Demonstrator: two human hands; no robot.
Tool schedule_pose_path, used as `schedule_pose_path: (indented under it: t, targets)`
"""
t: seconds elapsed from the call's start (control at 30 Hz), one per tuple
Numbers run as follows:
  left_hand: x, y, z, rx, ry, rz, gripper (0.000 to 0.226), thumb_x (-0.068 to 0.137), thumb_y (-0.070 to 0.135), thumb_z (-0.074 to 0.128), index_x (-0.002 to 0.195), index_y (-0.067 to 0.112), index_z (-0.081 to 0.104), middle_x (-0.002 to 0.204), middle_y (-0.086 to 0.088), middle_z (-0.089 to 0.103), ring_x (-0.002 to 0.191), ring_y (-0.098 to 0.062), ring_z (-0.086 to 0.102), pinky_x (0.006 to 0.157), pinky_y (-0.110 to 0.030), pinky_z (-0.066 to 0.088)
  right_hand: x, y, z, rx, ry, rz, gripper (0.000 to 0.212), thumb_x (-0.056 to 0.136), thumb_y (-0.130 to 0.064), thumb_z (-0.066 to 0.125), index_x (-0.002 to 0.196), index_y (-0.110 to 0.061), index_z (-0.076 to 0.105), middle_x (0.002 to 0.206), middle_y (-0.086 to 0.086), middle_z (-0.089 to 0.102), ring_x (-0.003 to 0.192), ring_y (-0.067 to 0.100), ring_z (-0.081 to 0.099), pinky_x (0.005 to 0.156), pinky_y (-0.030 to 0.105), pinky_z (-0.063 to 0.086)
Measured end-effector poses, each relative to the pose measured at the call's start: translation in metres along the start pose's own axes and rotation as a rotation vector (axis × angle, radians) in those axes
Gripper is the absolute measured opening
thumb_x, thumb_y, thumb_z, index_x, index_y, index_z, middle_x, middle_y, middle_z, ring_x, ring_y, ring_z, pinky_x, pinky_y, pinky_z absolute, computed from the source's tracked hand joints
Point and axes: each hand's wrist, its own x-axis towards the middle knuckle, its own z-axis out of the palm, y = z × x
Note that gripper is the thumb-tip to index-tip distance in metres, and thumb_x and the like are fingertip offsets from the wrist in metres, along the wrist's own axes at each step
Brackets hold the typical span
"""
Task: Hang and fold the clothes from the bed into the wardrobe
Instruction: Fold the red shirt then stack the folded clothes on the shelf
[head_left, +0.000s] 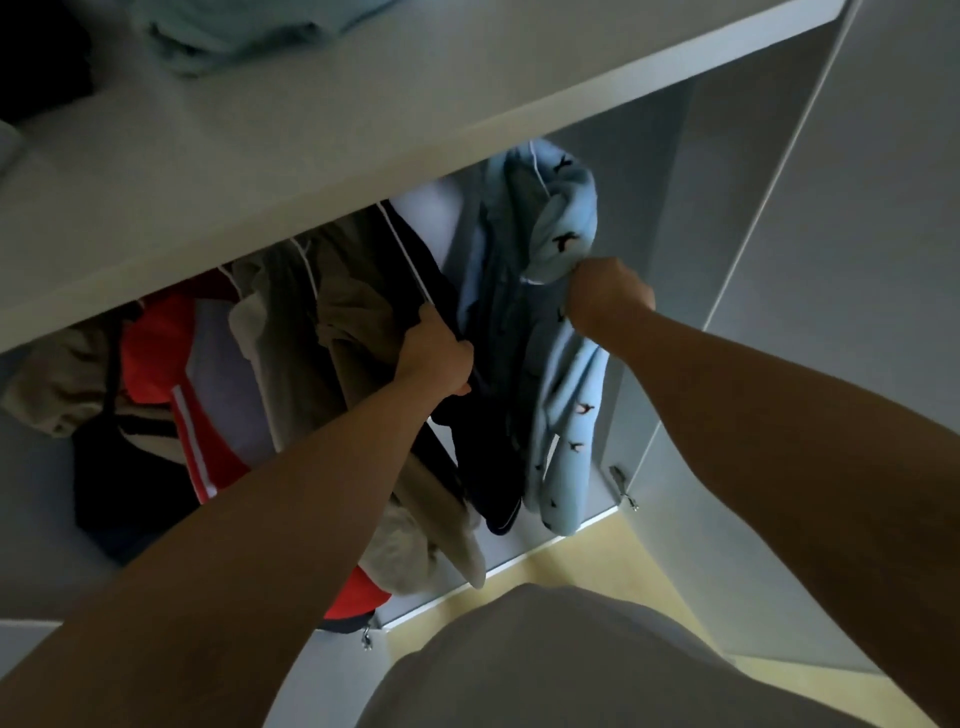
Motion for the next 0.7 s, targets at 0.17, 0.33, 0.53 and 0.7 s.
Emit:
schedule_pose_path:
  t: [0.17,0.33,0.53,0.7]
  targets:
    - [0.011,0.024,0.024,-0.001,0.020,0.042,0.069,0.099,0.012,0.054,0.155,0.007,0.015,0.140,-0.025,0.047,0.066,-0.021,0.064,0.034,-0.014,0.043,0.015,0.020,-0.013,-0.050,-0.010,0.070,0.039,0.090,-0.008,0.058,0.128,-0.013,0.061,0.127,0.011,0.061,0.117,0.034,0.060,0.084,0.039,0.048]
    - [0.019,0.056,0.047,0.071,-0.031,0.080,0.065,0.094,0.010,0.062,0.147,0.003,0.025,0.136,-0.023,0.052,0.100,-0.038,0.067,0.037,-0.019,0.050,0.023,0.025,-0.014,-0.053,0.002,0.075,0.036,0.093,-0.004,0.050,0.127,-0.007,0.059,0.123,0.015,0.063,0.110,0.036,0.064,0.092,0.044,0.053]
    - [0.012,0.065,0.044,0.038,-0.097,0.059,0.078,0.100,0.050,0.049,0.158,0.017,0.011,0.147,-0.019,0.044,0.092,-0.037,0.071,0.077,-0.045,0.062,0.023,0.019,-0.015,-0.006,-0.066,0.087,0.033,0.094,-0.007,0.053,0.126,-0.001,0.053,0.121,0.018,0.064,0.106,0.035,0.066,0.085,0.044,0.055]
    - [-0.006,-0.023,-0.028,0.767,0.602,0.139,0.082,0.086,0.050,0.059,0.149,0.007,0.030,0.143,-0.023,0.041,0.123,-0.043,0.045,0.100,-0.050,0.040,0.010,-0.013,-0.002,-0.012,0.217,-0.128,0.065,0.096,-0.021,0.047,0.151,-0.007,0.015,0.119,0.020,0.062,0.099,0.040,0.064,0.071,0.041,0.043]
